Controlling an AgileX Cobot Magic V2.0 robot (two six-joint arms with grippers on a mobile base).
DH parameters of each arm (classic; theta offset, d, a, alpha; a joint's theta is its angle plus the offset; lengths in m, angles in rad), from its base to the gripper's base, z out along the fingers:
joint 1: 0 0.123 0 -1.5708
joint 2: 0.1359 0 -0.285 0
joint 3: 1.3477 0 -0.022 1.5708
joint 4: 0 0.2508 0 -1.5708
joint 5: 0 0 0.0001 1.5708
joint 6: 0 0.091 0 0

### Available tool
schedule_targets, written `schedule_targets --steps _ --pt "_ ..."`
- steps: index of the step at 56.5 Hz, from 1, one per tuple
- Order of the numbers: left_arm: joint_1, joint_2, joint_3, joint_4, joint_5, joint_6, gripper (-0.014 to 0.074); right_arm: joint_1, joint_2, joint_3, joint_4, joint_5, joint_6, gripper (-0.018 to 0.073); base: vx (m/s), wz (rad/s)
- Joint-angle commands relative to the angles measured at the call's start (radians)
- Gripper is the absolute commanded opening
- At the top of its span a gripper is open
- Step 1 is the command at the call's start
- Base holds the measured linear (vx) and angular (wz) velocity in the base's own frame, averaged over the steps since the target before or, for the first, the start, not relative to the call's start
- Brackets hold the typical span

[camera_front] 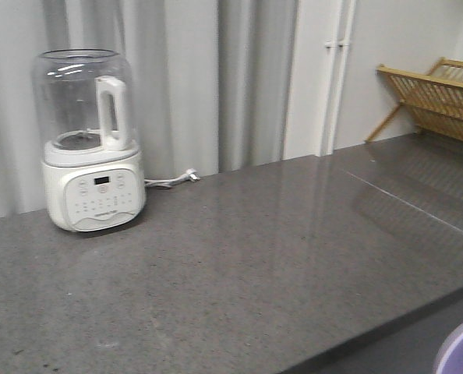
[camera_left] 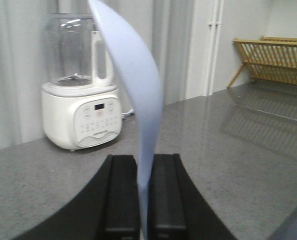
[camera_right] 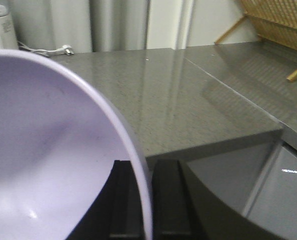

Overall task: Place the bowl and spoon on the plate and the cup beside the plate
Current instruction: 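Drive the base holding both items to the light blue plate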

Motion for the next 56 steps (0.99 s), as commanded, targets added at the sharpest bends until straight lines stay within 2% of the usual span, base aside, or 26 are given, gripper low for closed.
schedule_targets --steps 1,56 --pt "-0.003 0.011 -0.026 -0.006 -0.085 0.000 0.0003 -0.003 0.013 -0.028 0.002 -0.089 0.001 -0.0008 -0.17 -0.61" --pt "-0.003 0.011 -0.026 -0.006 -0.084 0.000 0.0003 -0.004 0.012 -0.028 0.002 -0.087 0.001 -0.0008 -0.10 -0.50"
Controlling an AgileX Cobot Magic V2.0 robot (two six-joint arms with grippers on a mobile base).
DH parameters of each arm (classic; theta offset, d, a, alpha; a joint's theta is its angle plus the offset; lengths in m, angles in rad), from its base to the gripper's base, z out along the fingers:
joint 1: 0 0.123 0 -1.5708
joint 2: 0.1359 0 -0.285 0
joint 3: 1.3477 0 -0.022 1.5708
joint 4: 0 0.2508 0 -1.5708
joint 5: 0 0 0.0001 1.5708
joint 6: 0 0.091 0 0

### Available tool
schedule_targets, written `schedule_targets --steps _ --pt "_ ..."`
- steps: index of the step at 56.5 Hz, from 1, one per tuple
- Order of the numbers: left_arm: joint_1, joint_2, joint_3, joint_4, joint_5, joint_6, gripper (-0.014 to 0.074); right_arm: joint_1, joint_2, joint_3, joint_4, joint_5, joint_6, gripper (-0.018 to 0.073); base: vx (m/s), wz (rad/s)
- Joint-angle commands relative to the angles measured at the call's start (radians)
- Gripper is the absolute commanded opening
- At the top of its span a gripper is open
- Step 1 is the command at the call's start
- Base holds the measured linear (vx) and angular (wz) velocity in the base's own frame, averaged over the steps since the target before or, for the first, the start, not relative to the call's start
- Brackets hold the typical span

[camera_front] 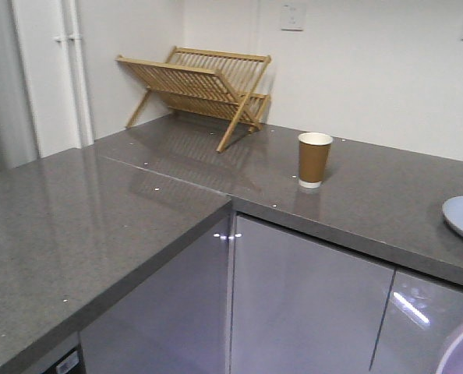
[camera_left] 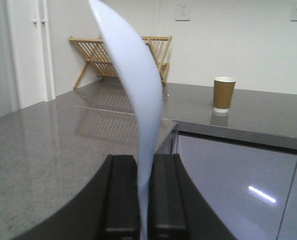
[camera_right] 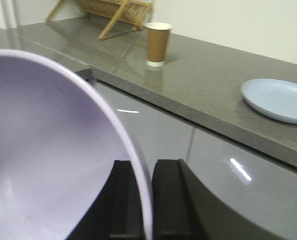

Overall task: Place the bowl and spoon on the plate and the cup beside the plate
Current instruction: 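Drive the base holding both items to the light blue plate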

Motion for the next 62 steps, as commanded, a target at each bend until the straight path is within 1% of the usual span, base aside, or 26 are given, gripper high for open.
schedule_targets --steps 1,27,62 --pt "-0.003 0.011 -0.026 -0.006 -0.084 0.000 0.0003 -0.004 0.012 -0.028 0.002 -0.088 0.001 -0.0008 0.05 -0.48" --pt "-0.003 0.011 -0.026 -0.006 -0.084 0.000 0.0003 -0.004 0.012 -0.028 0.002 -0.080 0.001 -0.0008 0.15 -0.46" --pt "-0.003 0.011 -0.026 -0.006 -0.084 0.000 0.0003 -0.004 0.012 -0.028 0.002 -0.080 0.001 -0.0008 0.31 -0.14"
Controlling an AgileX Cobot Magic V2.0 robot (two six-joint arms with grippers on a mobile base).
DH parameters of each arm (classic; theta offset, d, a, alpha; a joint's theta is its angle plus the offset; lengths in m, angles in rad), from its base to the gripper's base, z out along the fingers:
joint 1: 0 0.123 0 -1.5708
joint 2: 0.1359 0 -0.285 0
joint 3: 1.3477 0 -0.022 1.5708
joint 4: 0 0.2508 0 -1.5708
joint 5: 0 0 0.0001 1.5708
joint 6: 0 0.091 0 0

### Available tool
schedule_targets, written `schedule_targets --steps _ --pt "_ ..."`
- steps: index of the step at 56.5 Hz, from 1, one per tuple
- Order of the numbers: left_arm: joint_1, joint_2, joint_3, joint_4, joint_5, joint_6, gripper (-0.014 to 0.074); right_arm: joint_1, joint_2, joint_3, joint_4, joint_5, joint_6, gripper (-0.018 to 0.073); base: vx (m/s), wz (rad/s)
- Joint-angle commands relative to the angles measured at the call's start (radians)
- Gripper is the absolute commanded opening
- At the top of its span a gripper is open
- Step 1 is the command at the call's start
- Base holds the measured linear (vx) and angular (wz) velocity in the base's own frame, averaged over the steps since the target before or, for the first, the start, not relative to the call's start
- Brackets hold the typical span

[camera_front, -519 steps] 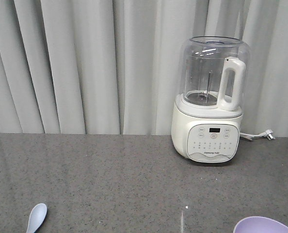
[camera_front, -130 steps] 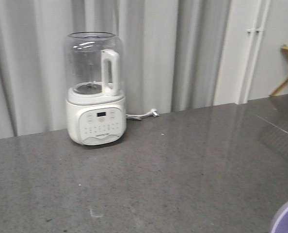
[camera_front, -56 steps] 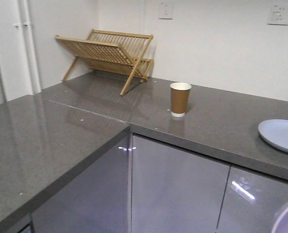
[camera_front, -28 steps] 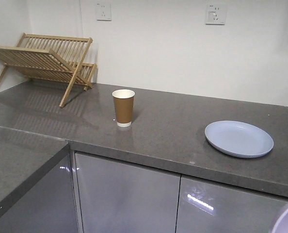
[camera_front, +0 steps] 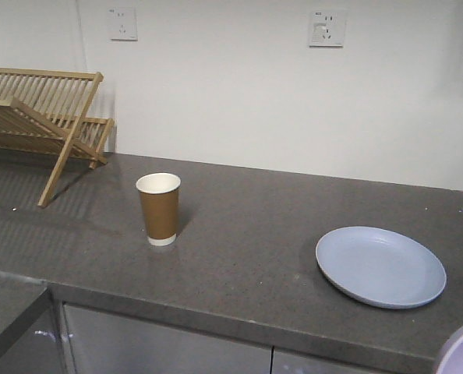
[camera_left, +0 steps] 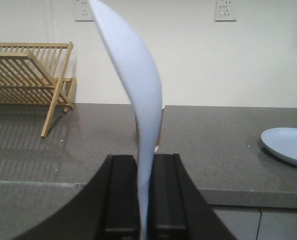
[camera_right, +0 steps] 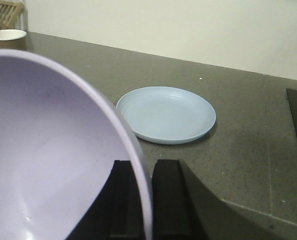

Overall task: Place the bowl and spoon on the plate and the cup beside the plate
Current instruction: 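Drive the base holding both items to the light blue plate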

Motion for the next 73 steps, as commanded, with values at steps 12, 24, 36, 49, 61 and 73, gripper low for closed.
schedule_targets --steps 12,24,36,49,61,73 --pt "-0.003 0.011 -0.026 -0.006 -0.084 0.000 0.0003 -0.004 0.012 -0.028 0.003 -0.091 0.001 -0.0008 0.35 -0.22" --pt "-0.003 0.011 -0.026 -0.006 -0.084 0.000 0.0003 -0.004 0.012 -0.028 0.003 -0.091 0.001 -0.0008 0.35 -0.27" --pt "-0.003 0.011 -0.026 -0.006 -0.084 0.000 0.0003 -0.004 0.012 -0.028 0.003 -0.091 0.001 -0.0008 0.33 -0.30" --pt "-0.003 0.011 -0.026 -0.006 -0.084 0.000 0.0003 -0.004 0.012 -0.028 0.003 -0.091 0.001 -0.0008 0.27 -0.27" --pt "-0.003 0.012 -0.026 -0.006 -0.084 0.000 0.0003 -0.004 0.012 -0.028 0.003 -0.091 0.001 -0.0008 0.15 -0.11" --pt "-0.003 0.012 -0.026 -0.006 -0.084 0.000 0.0003 -0.003 0.012 -0.028 0.003 -0.091 0.001 -0.0008 0.05 -0.01"
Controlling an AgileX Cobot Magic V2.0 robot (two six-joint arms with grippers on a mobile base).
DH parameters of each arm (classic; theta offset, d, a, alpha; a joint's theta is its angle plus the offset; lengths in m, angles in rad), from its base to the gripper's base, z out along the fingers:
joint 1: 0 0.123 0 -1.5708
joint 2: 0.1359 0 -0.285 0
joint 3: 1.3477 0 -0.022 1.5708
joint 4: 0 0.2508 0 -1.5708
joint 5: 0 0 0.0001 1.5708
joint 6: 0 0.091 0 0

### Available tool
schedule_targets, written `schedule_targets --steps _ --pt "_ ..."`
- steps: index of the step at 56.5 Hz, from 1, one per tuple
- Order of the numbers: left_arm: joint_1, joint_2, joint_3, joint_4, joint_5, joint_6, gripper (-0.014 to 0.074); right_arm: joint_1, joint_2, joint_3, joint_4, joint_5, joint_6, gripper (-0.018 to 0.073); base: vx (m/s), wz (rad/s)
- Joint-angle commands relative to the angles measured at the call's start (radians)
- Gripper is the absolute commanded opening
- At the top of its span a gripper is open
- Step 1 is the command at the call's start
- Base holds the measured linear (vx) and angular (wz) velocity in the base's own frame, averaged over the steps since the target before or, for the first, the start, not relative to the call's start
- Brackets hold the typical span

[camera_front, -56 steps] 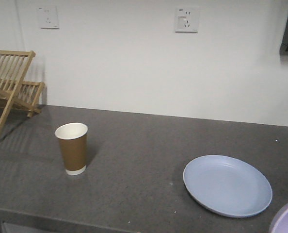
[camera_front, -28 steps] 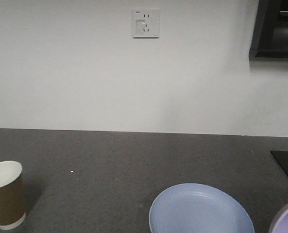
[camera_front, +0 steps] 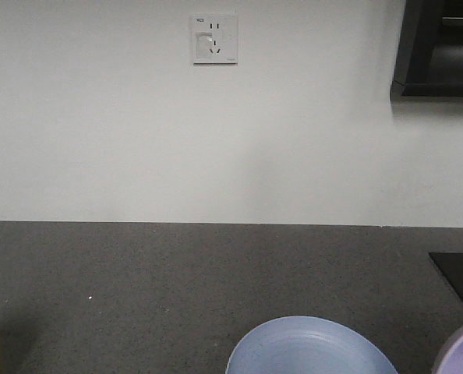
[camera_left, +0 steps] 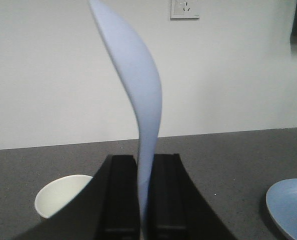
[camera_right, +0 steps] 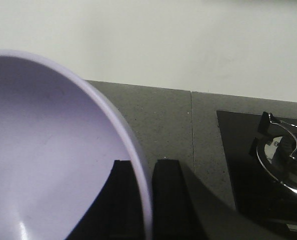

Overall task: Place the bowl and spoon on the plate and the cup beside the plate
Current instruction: 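Lower the lilac bowl onto the plate with the right gripper and release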

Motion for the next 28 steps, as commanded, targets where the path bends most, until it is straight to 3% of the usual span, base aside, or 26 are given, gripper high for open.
schedule_targets --steps 1,28 --pt "-0.003 0.012 -0.027 -0.006 -0.084 0.000 0.0003 -0.003 0.012 -0.028 0.003 -0.091 0.001 -0.0008 0.01 -0.02" --pt "-0.003 0.012 -0.027 -0.006 -0.084 0.000 0.0003 -0.003 0.012 -0.028 0.003 -0.116 -0.016 -0.0008 0.00 0.00"
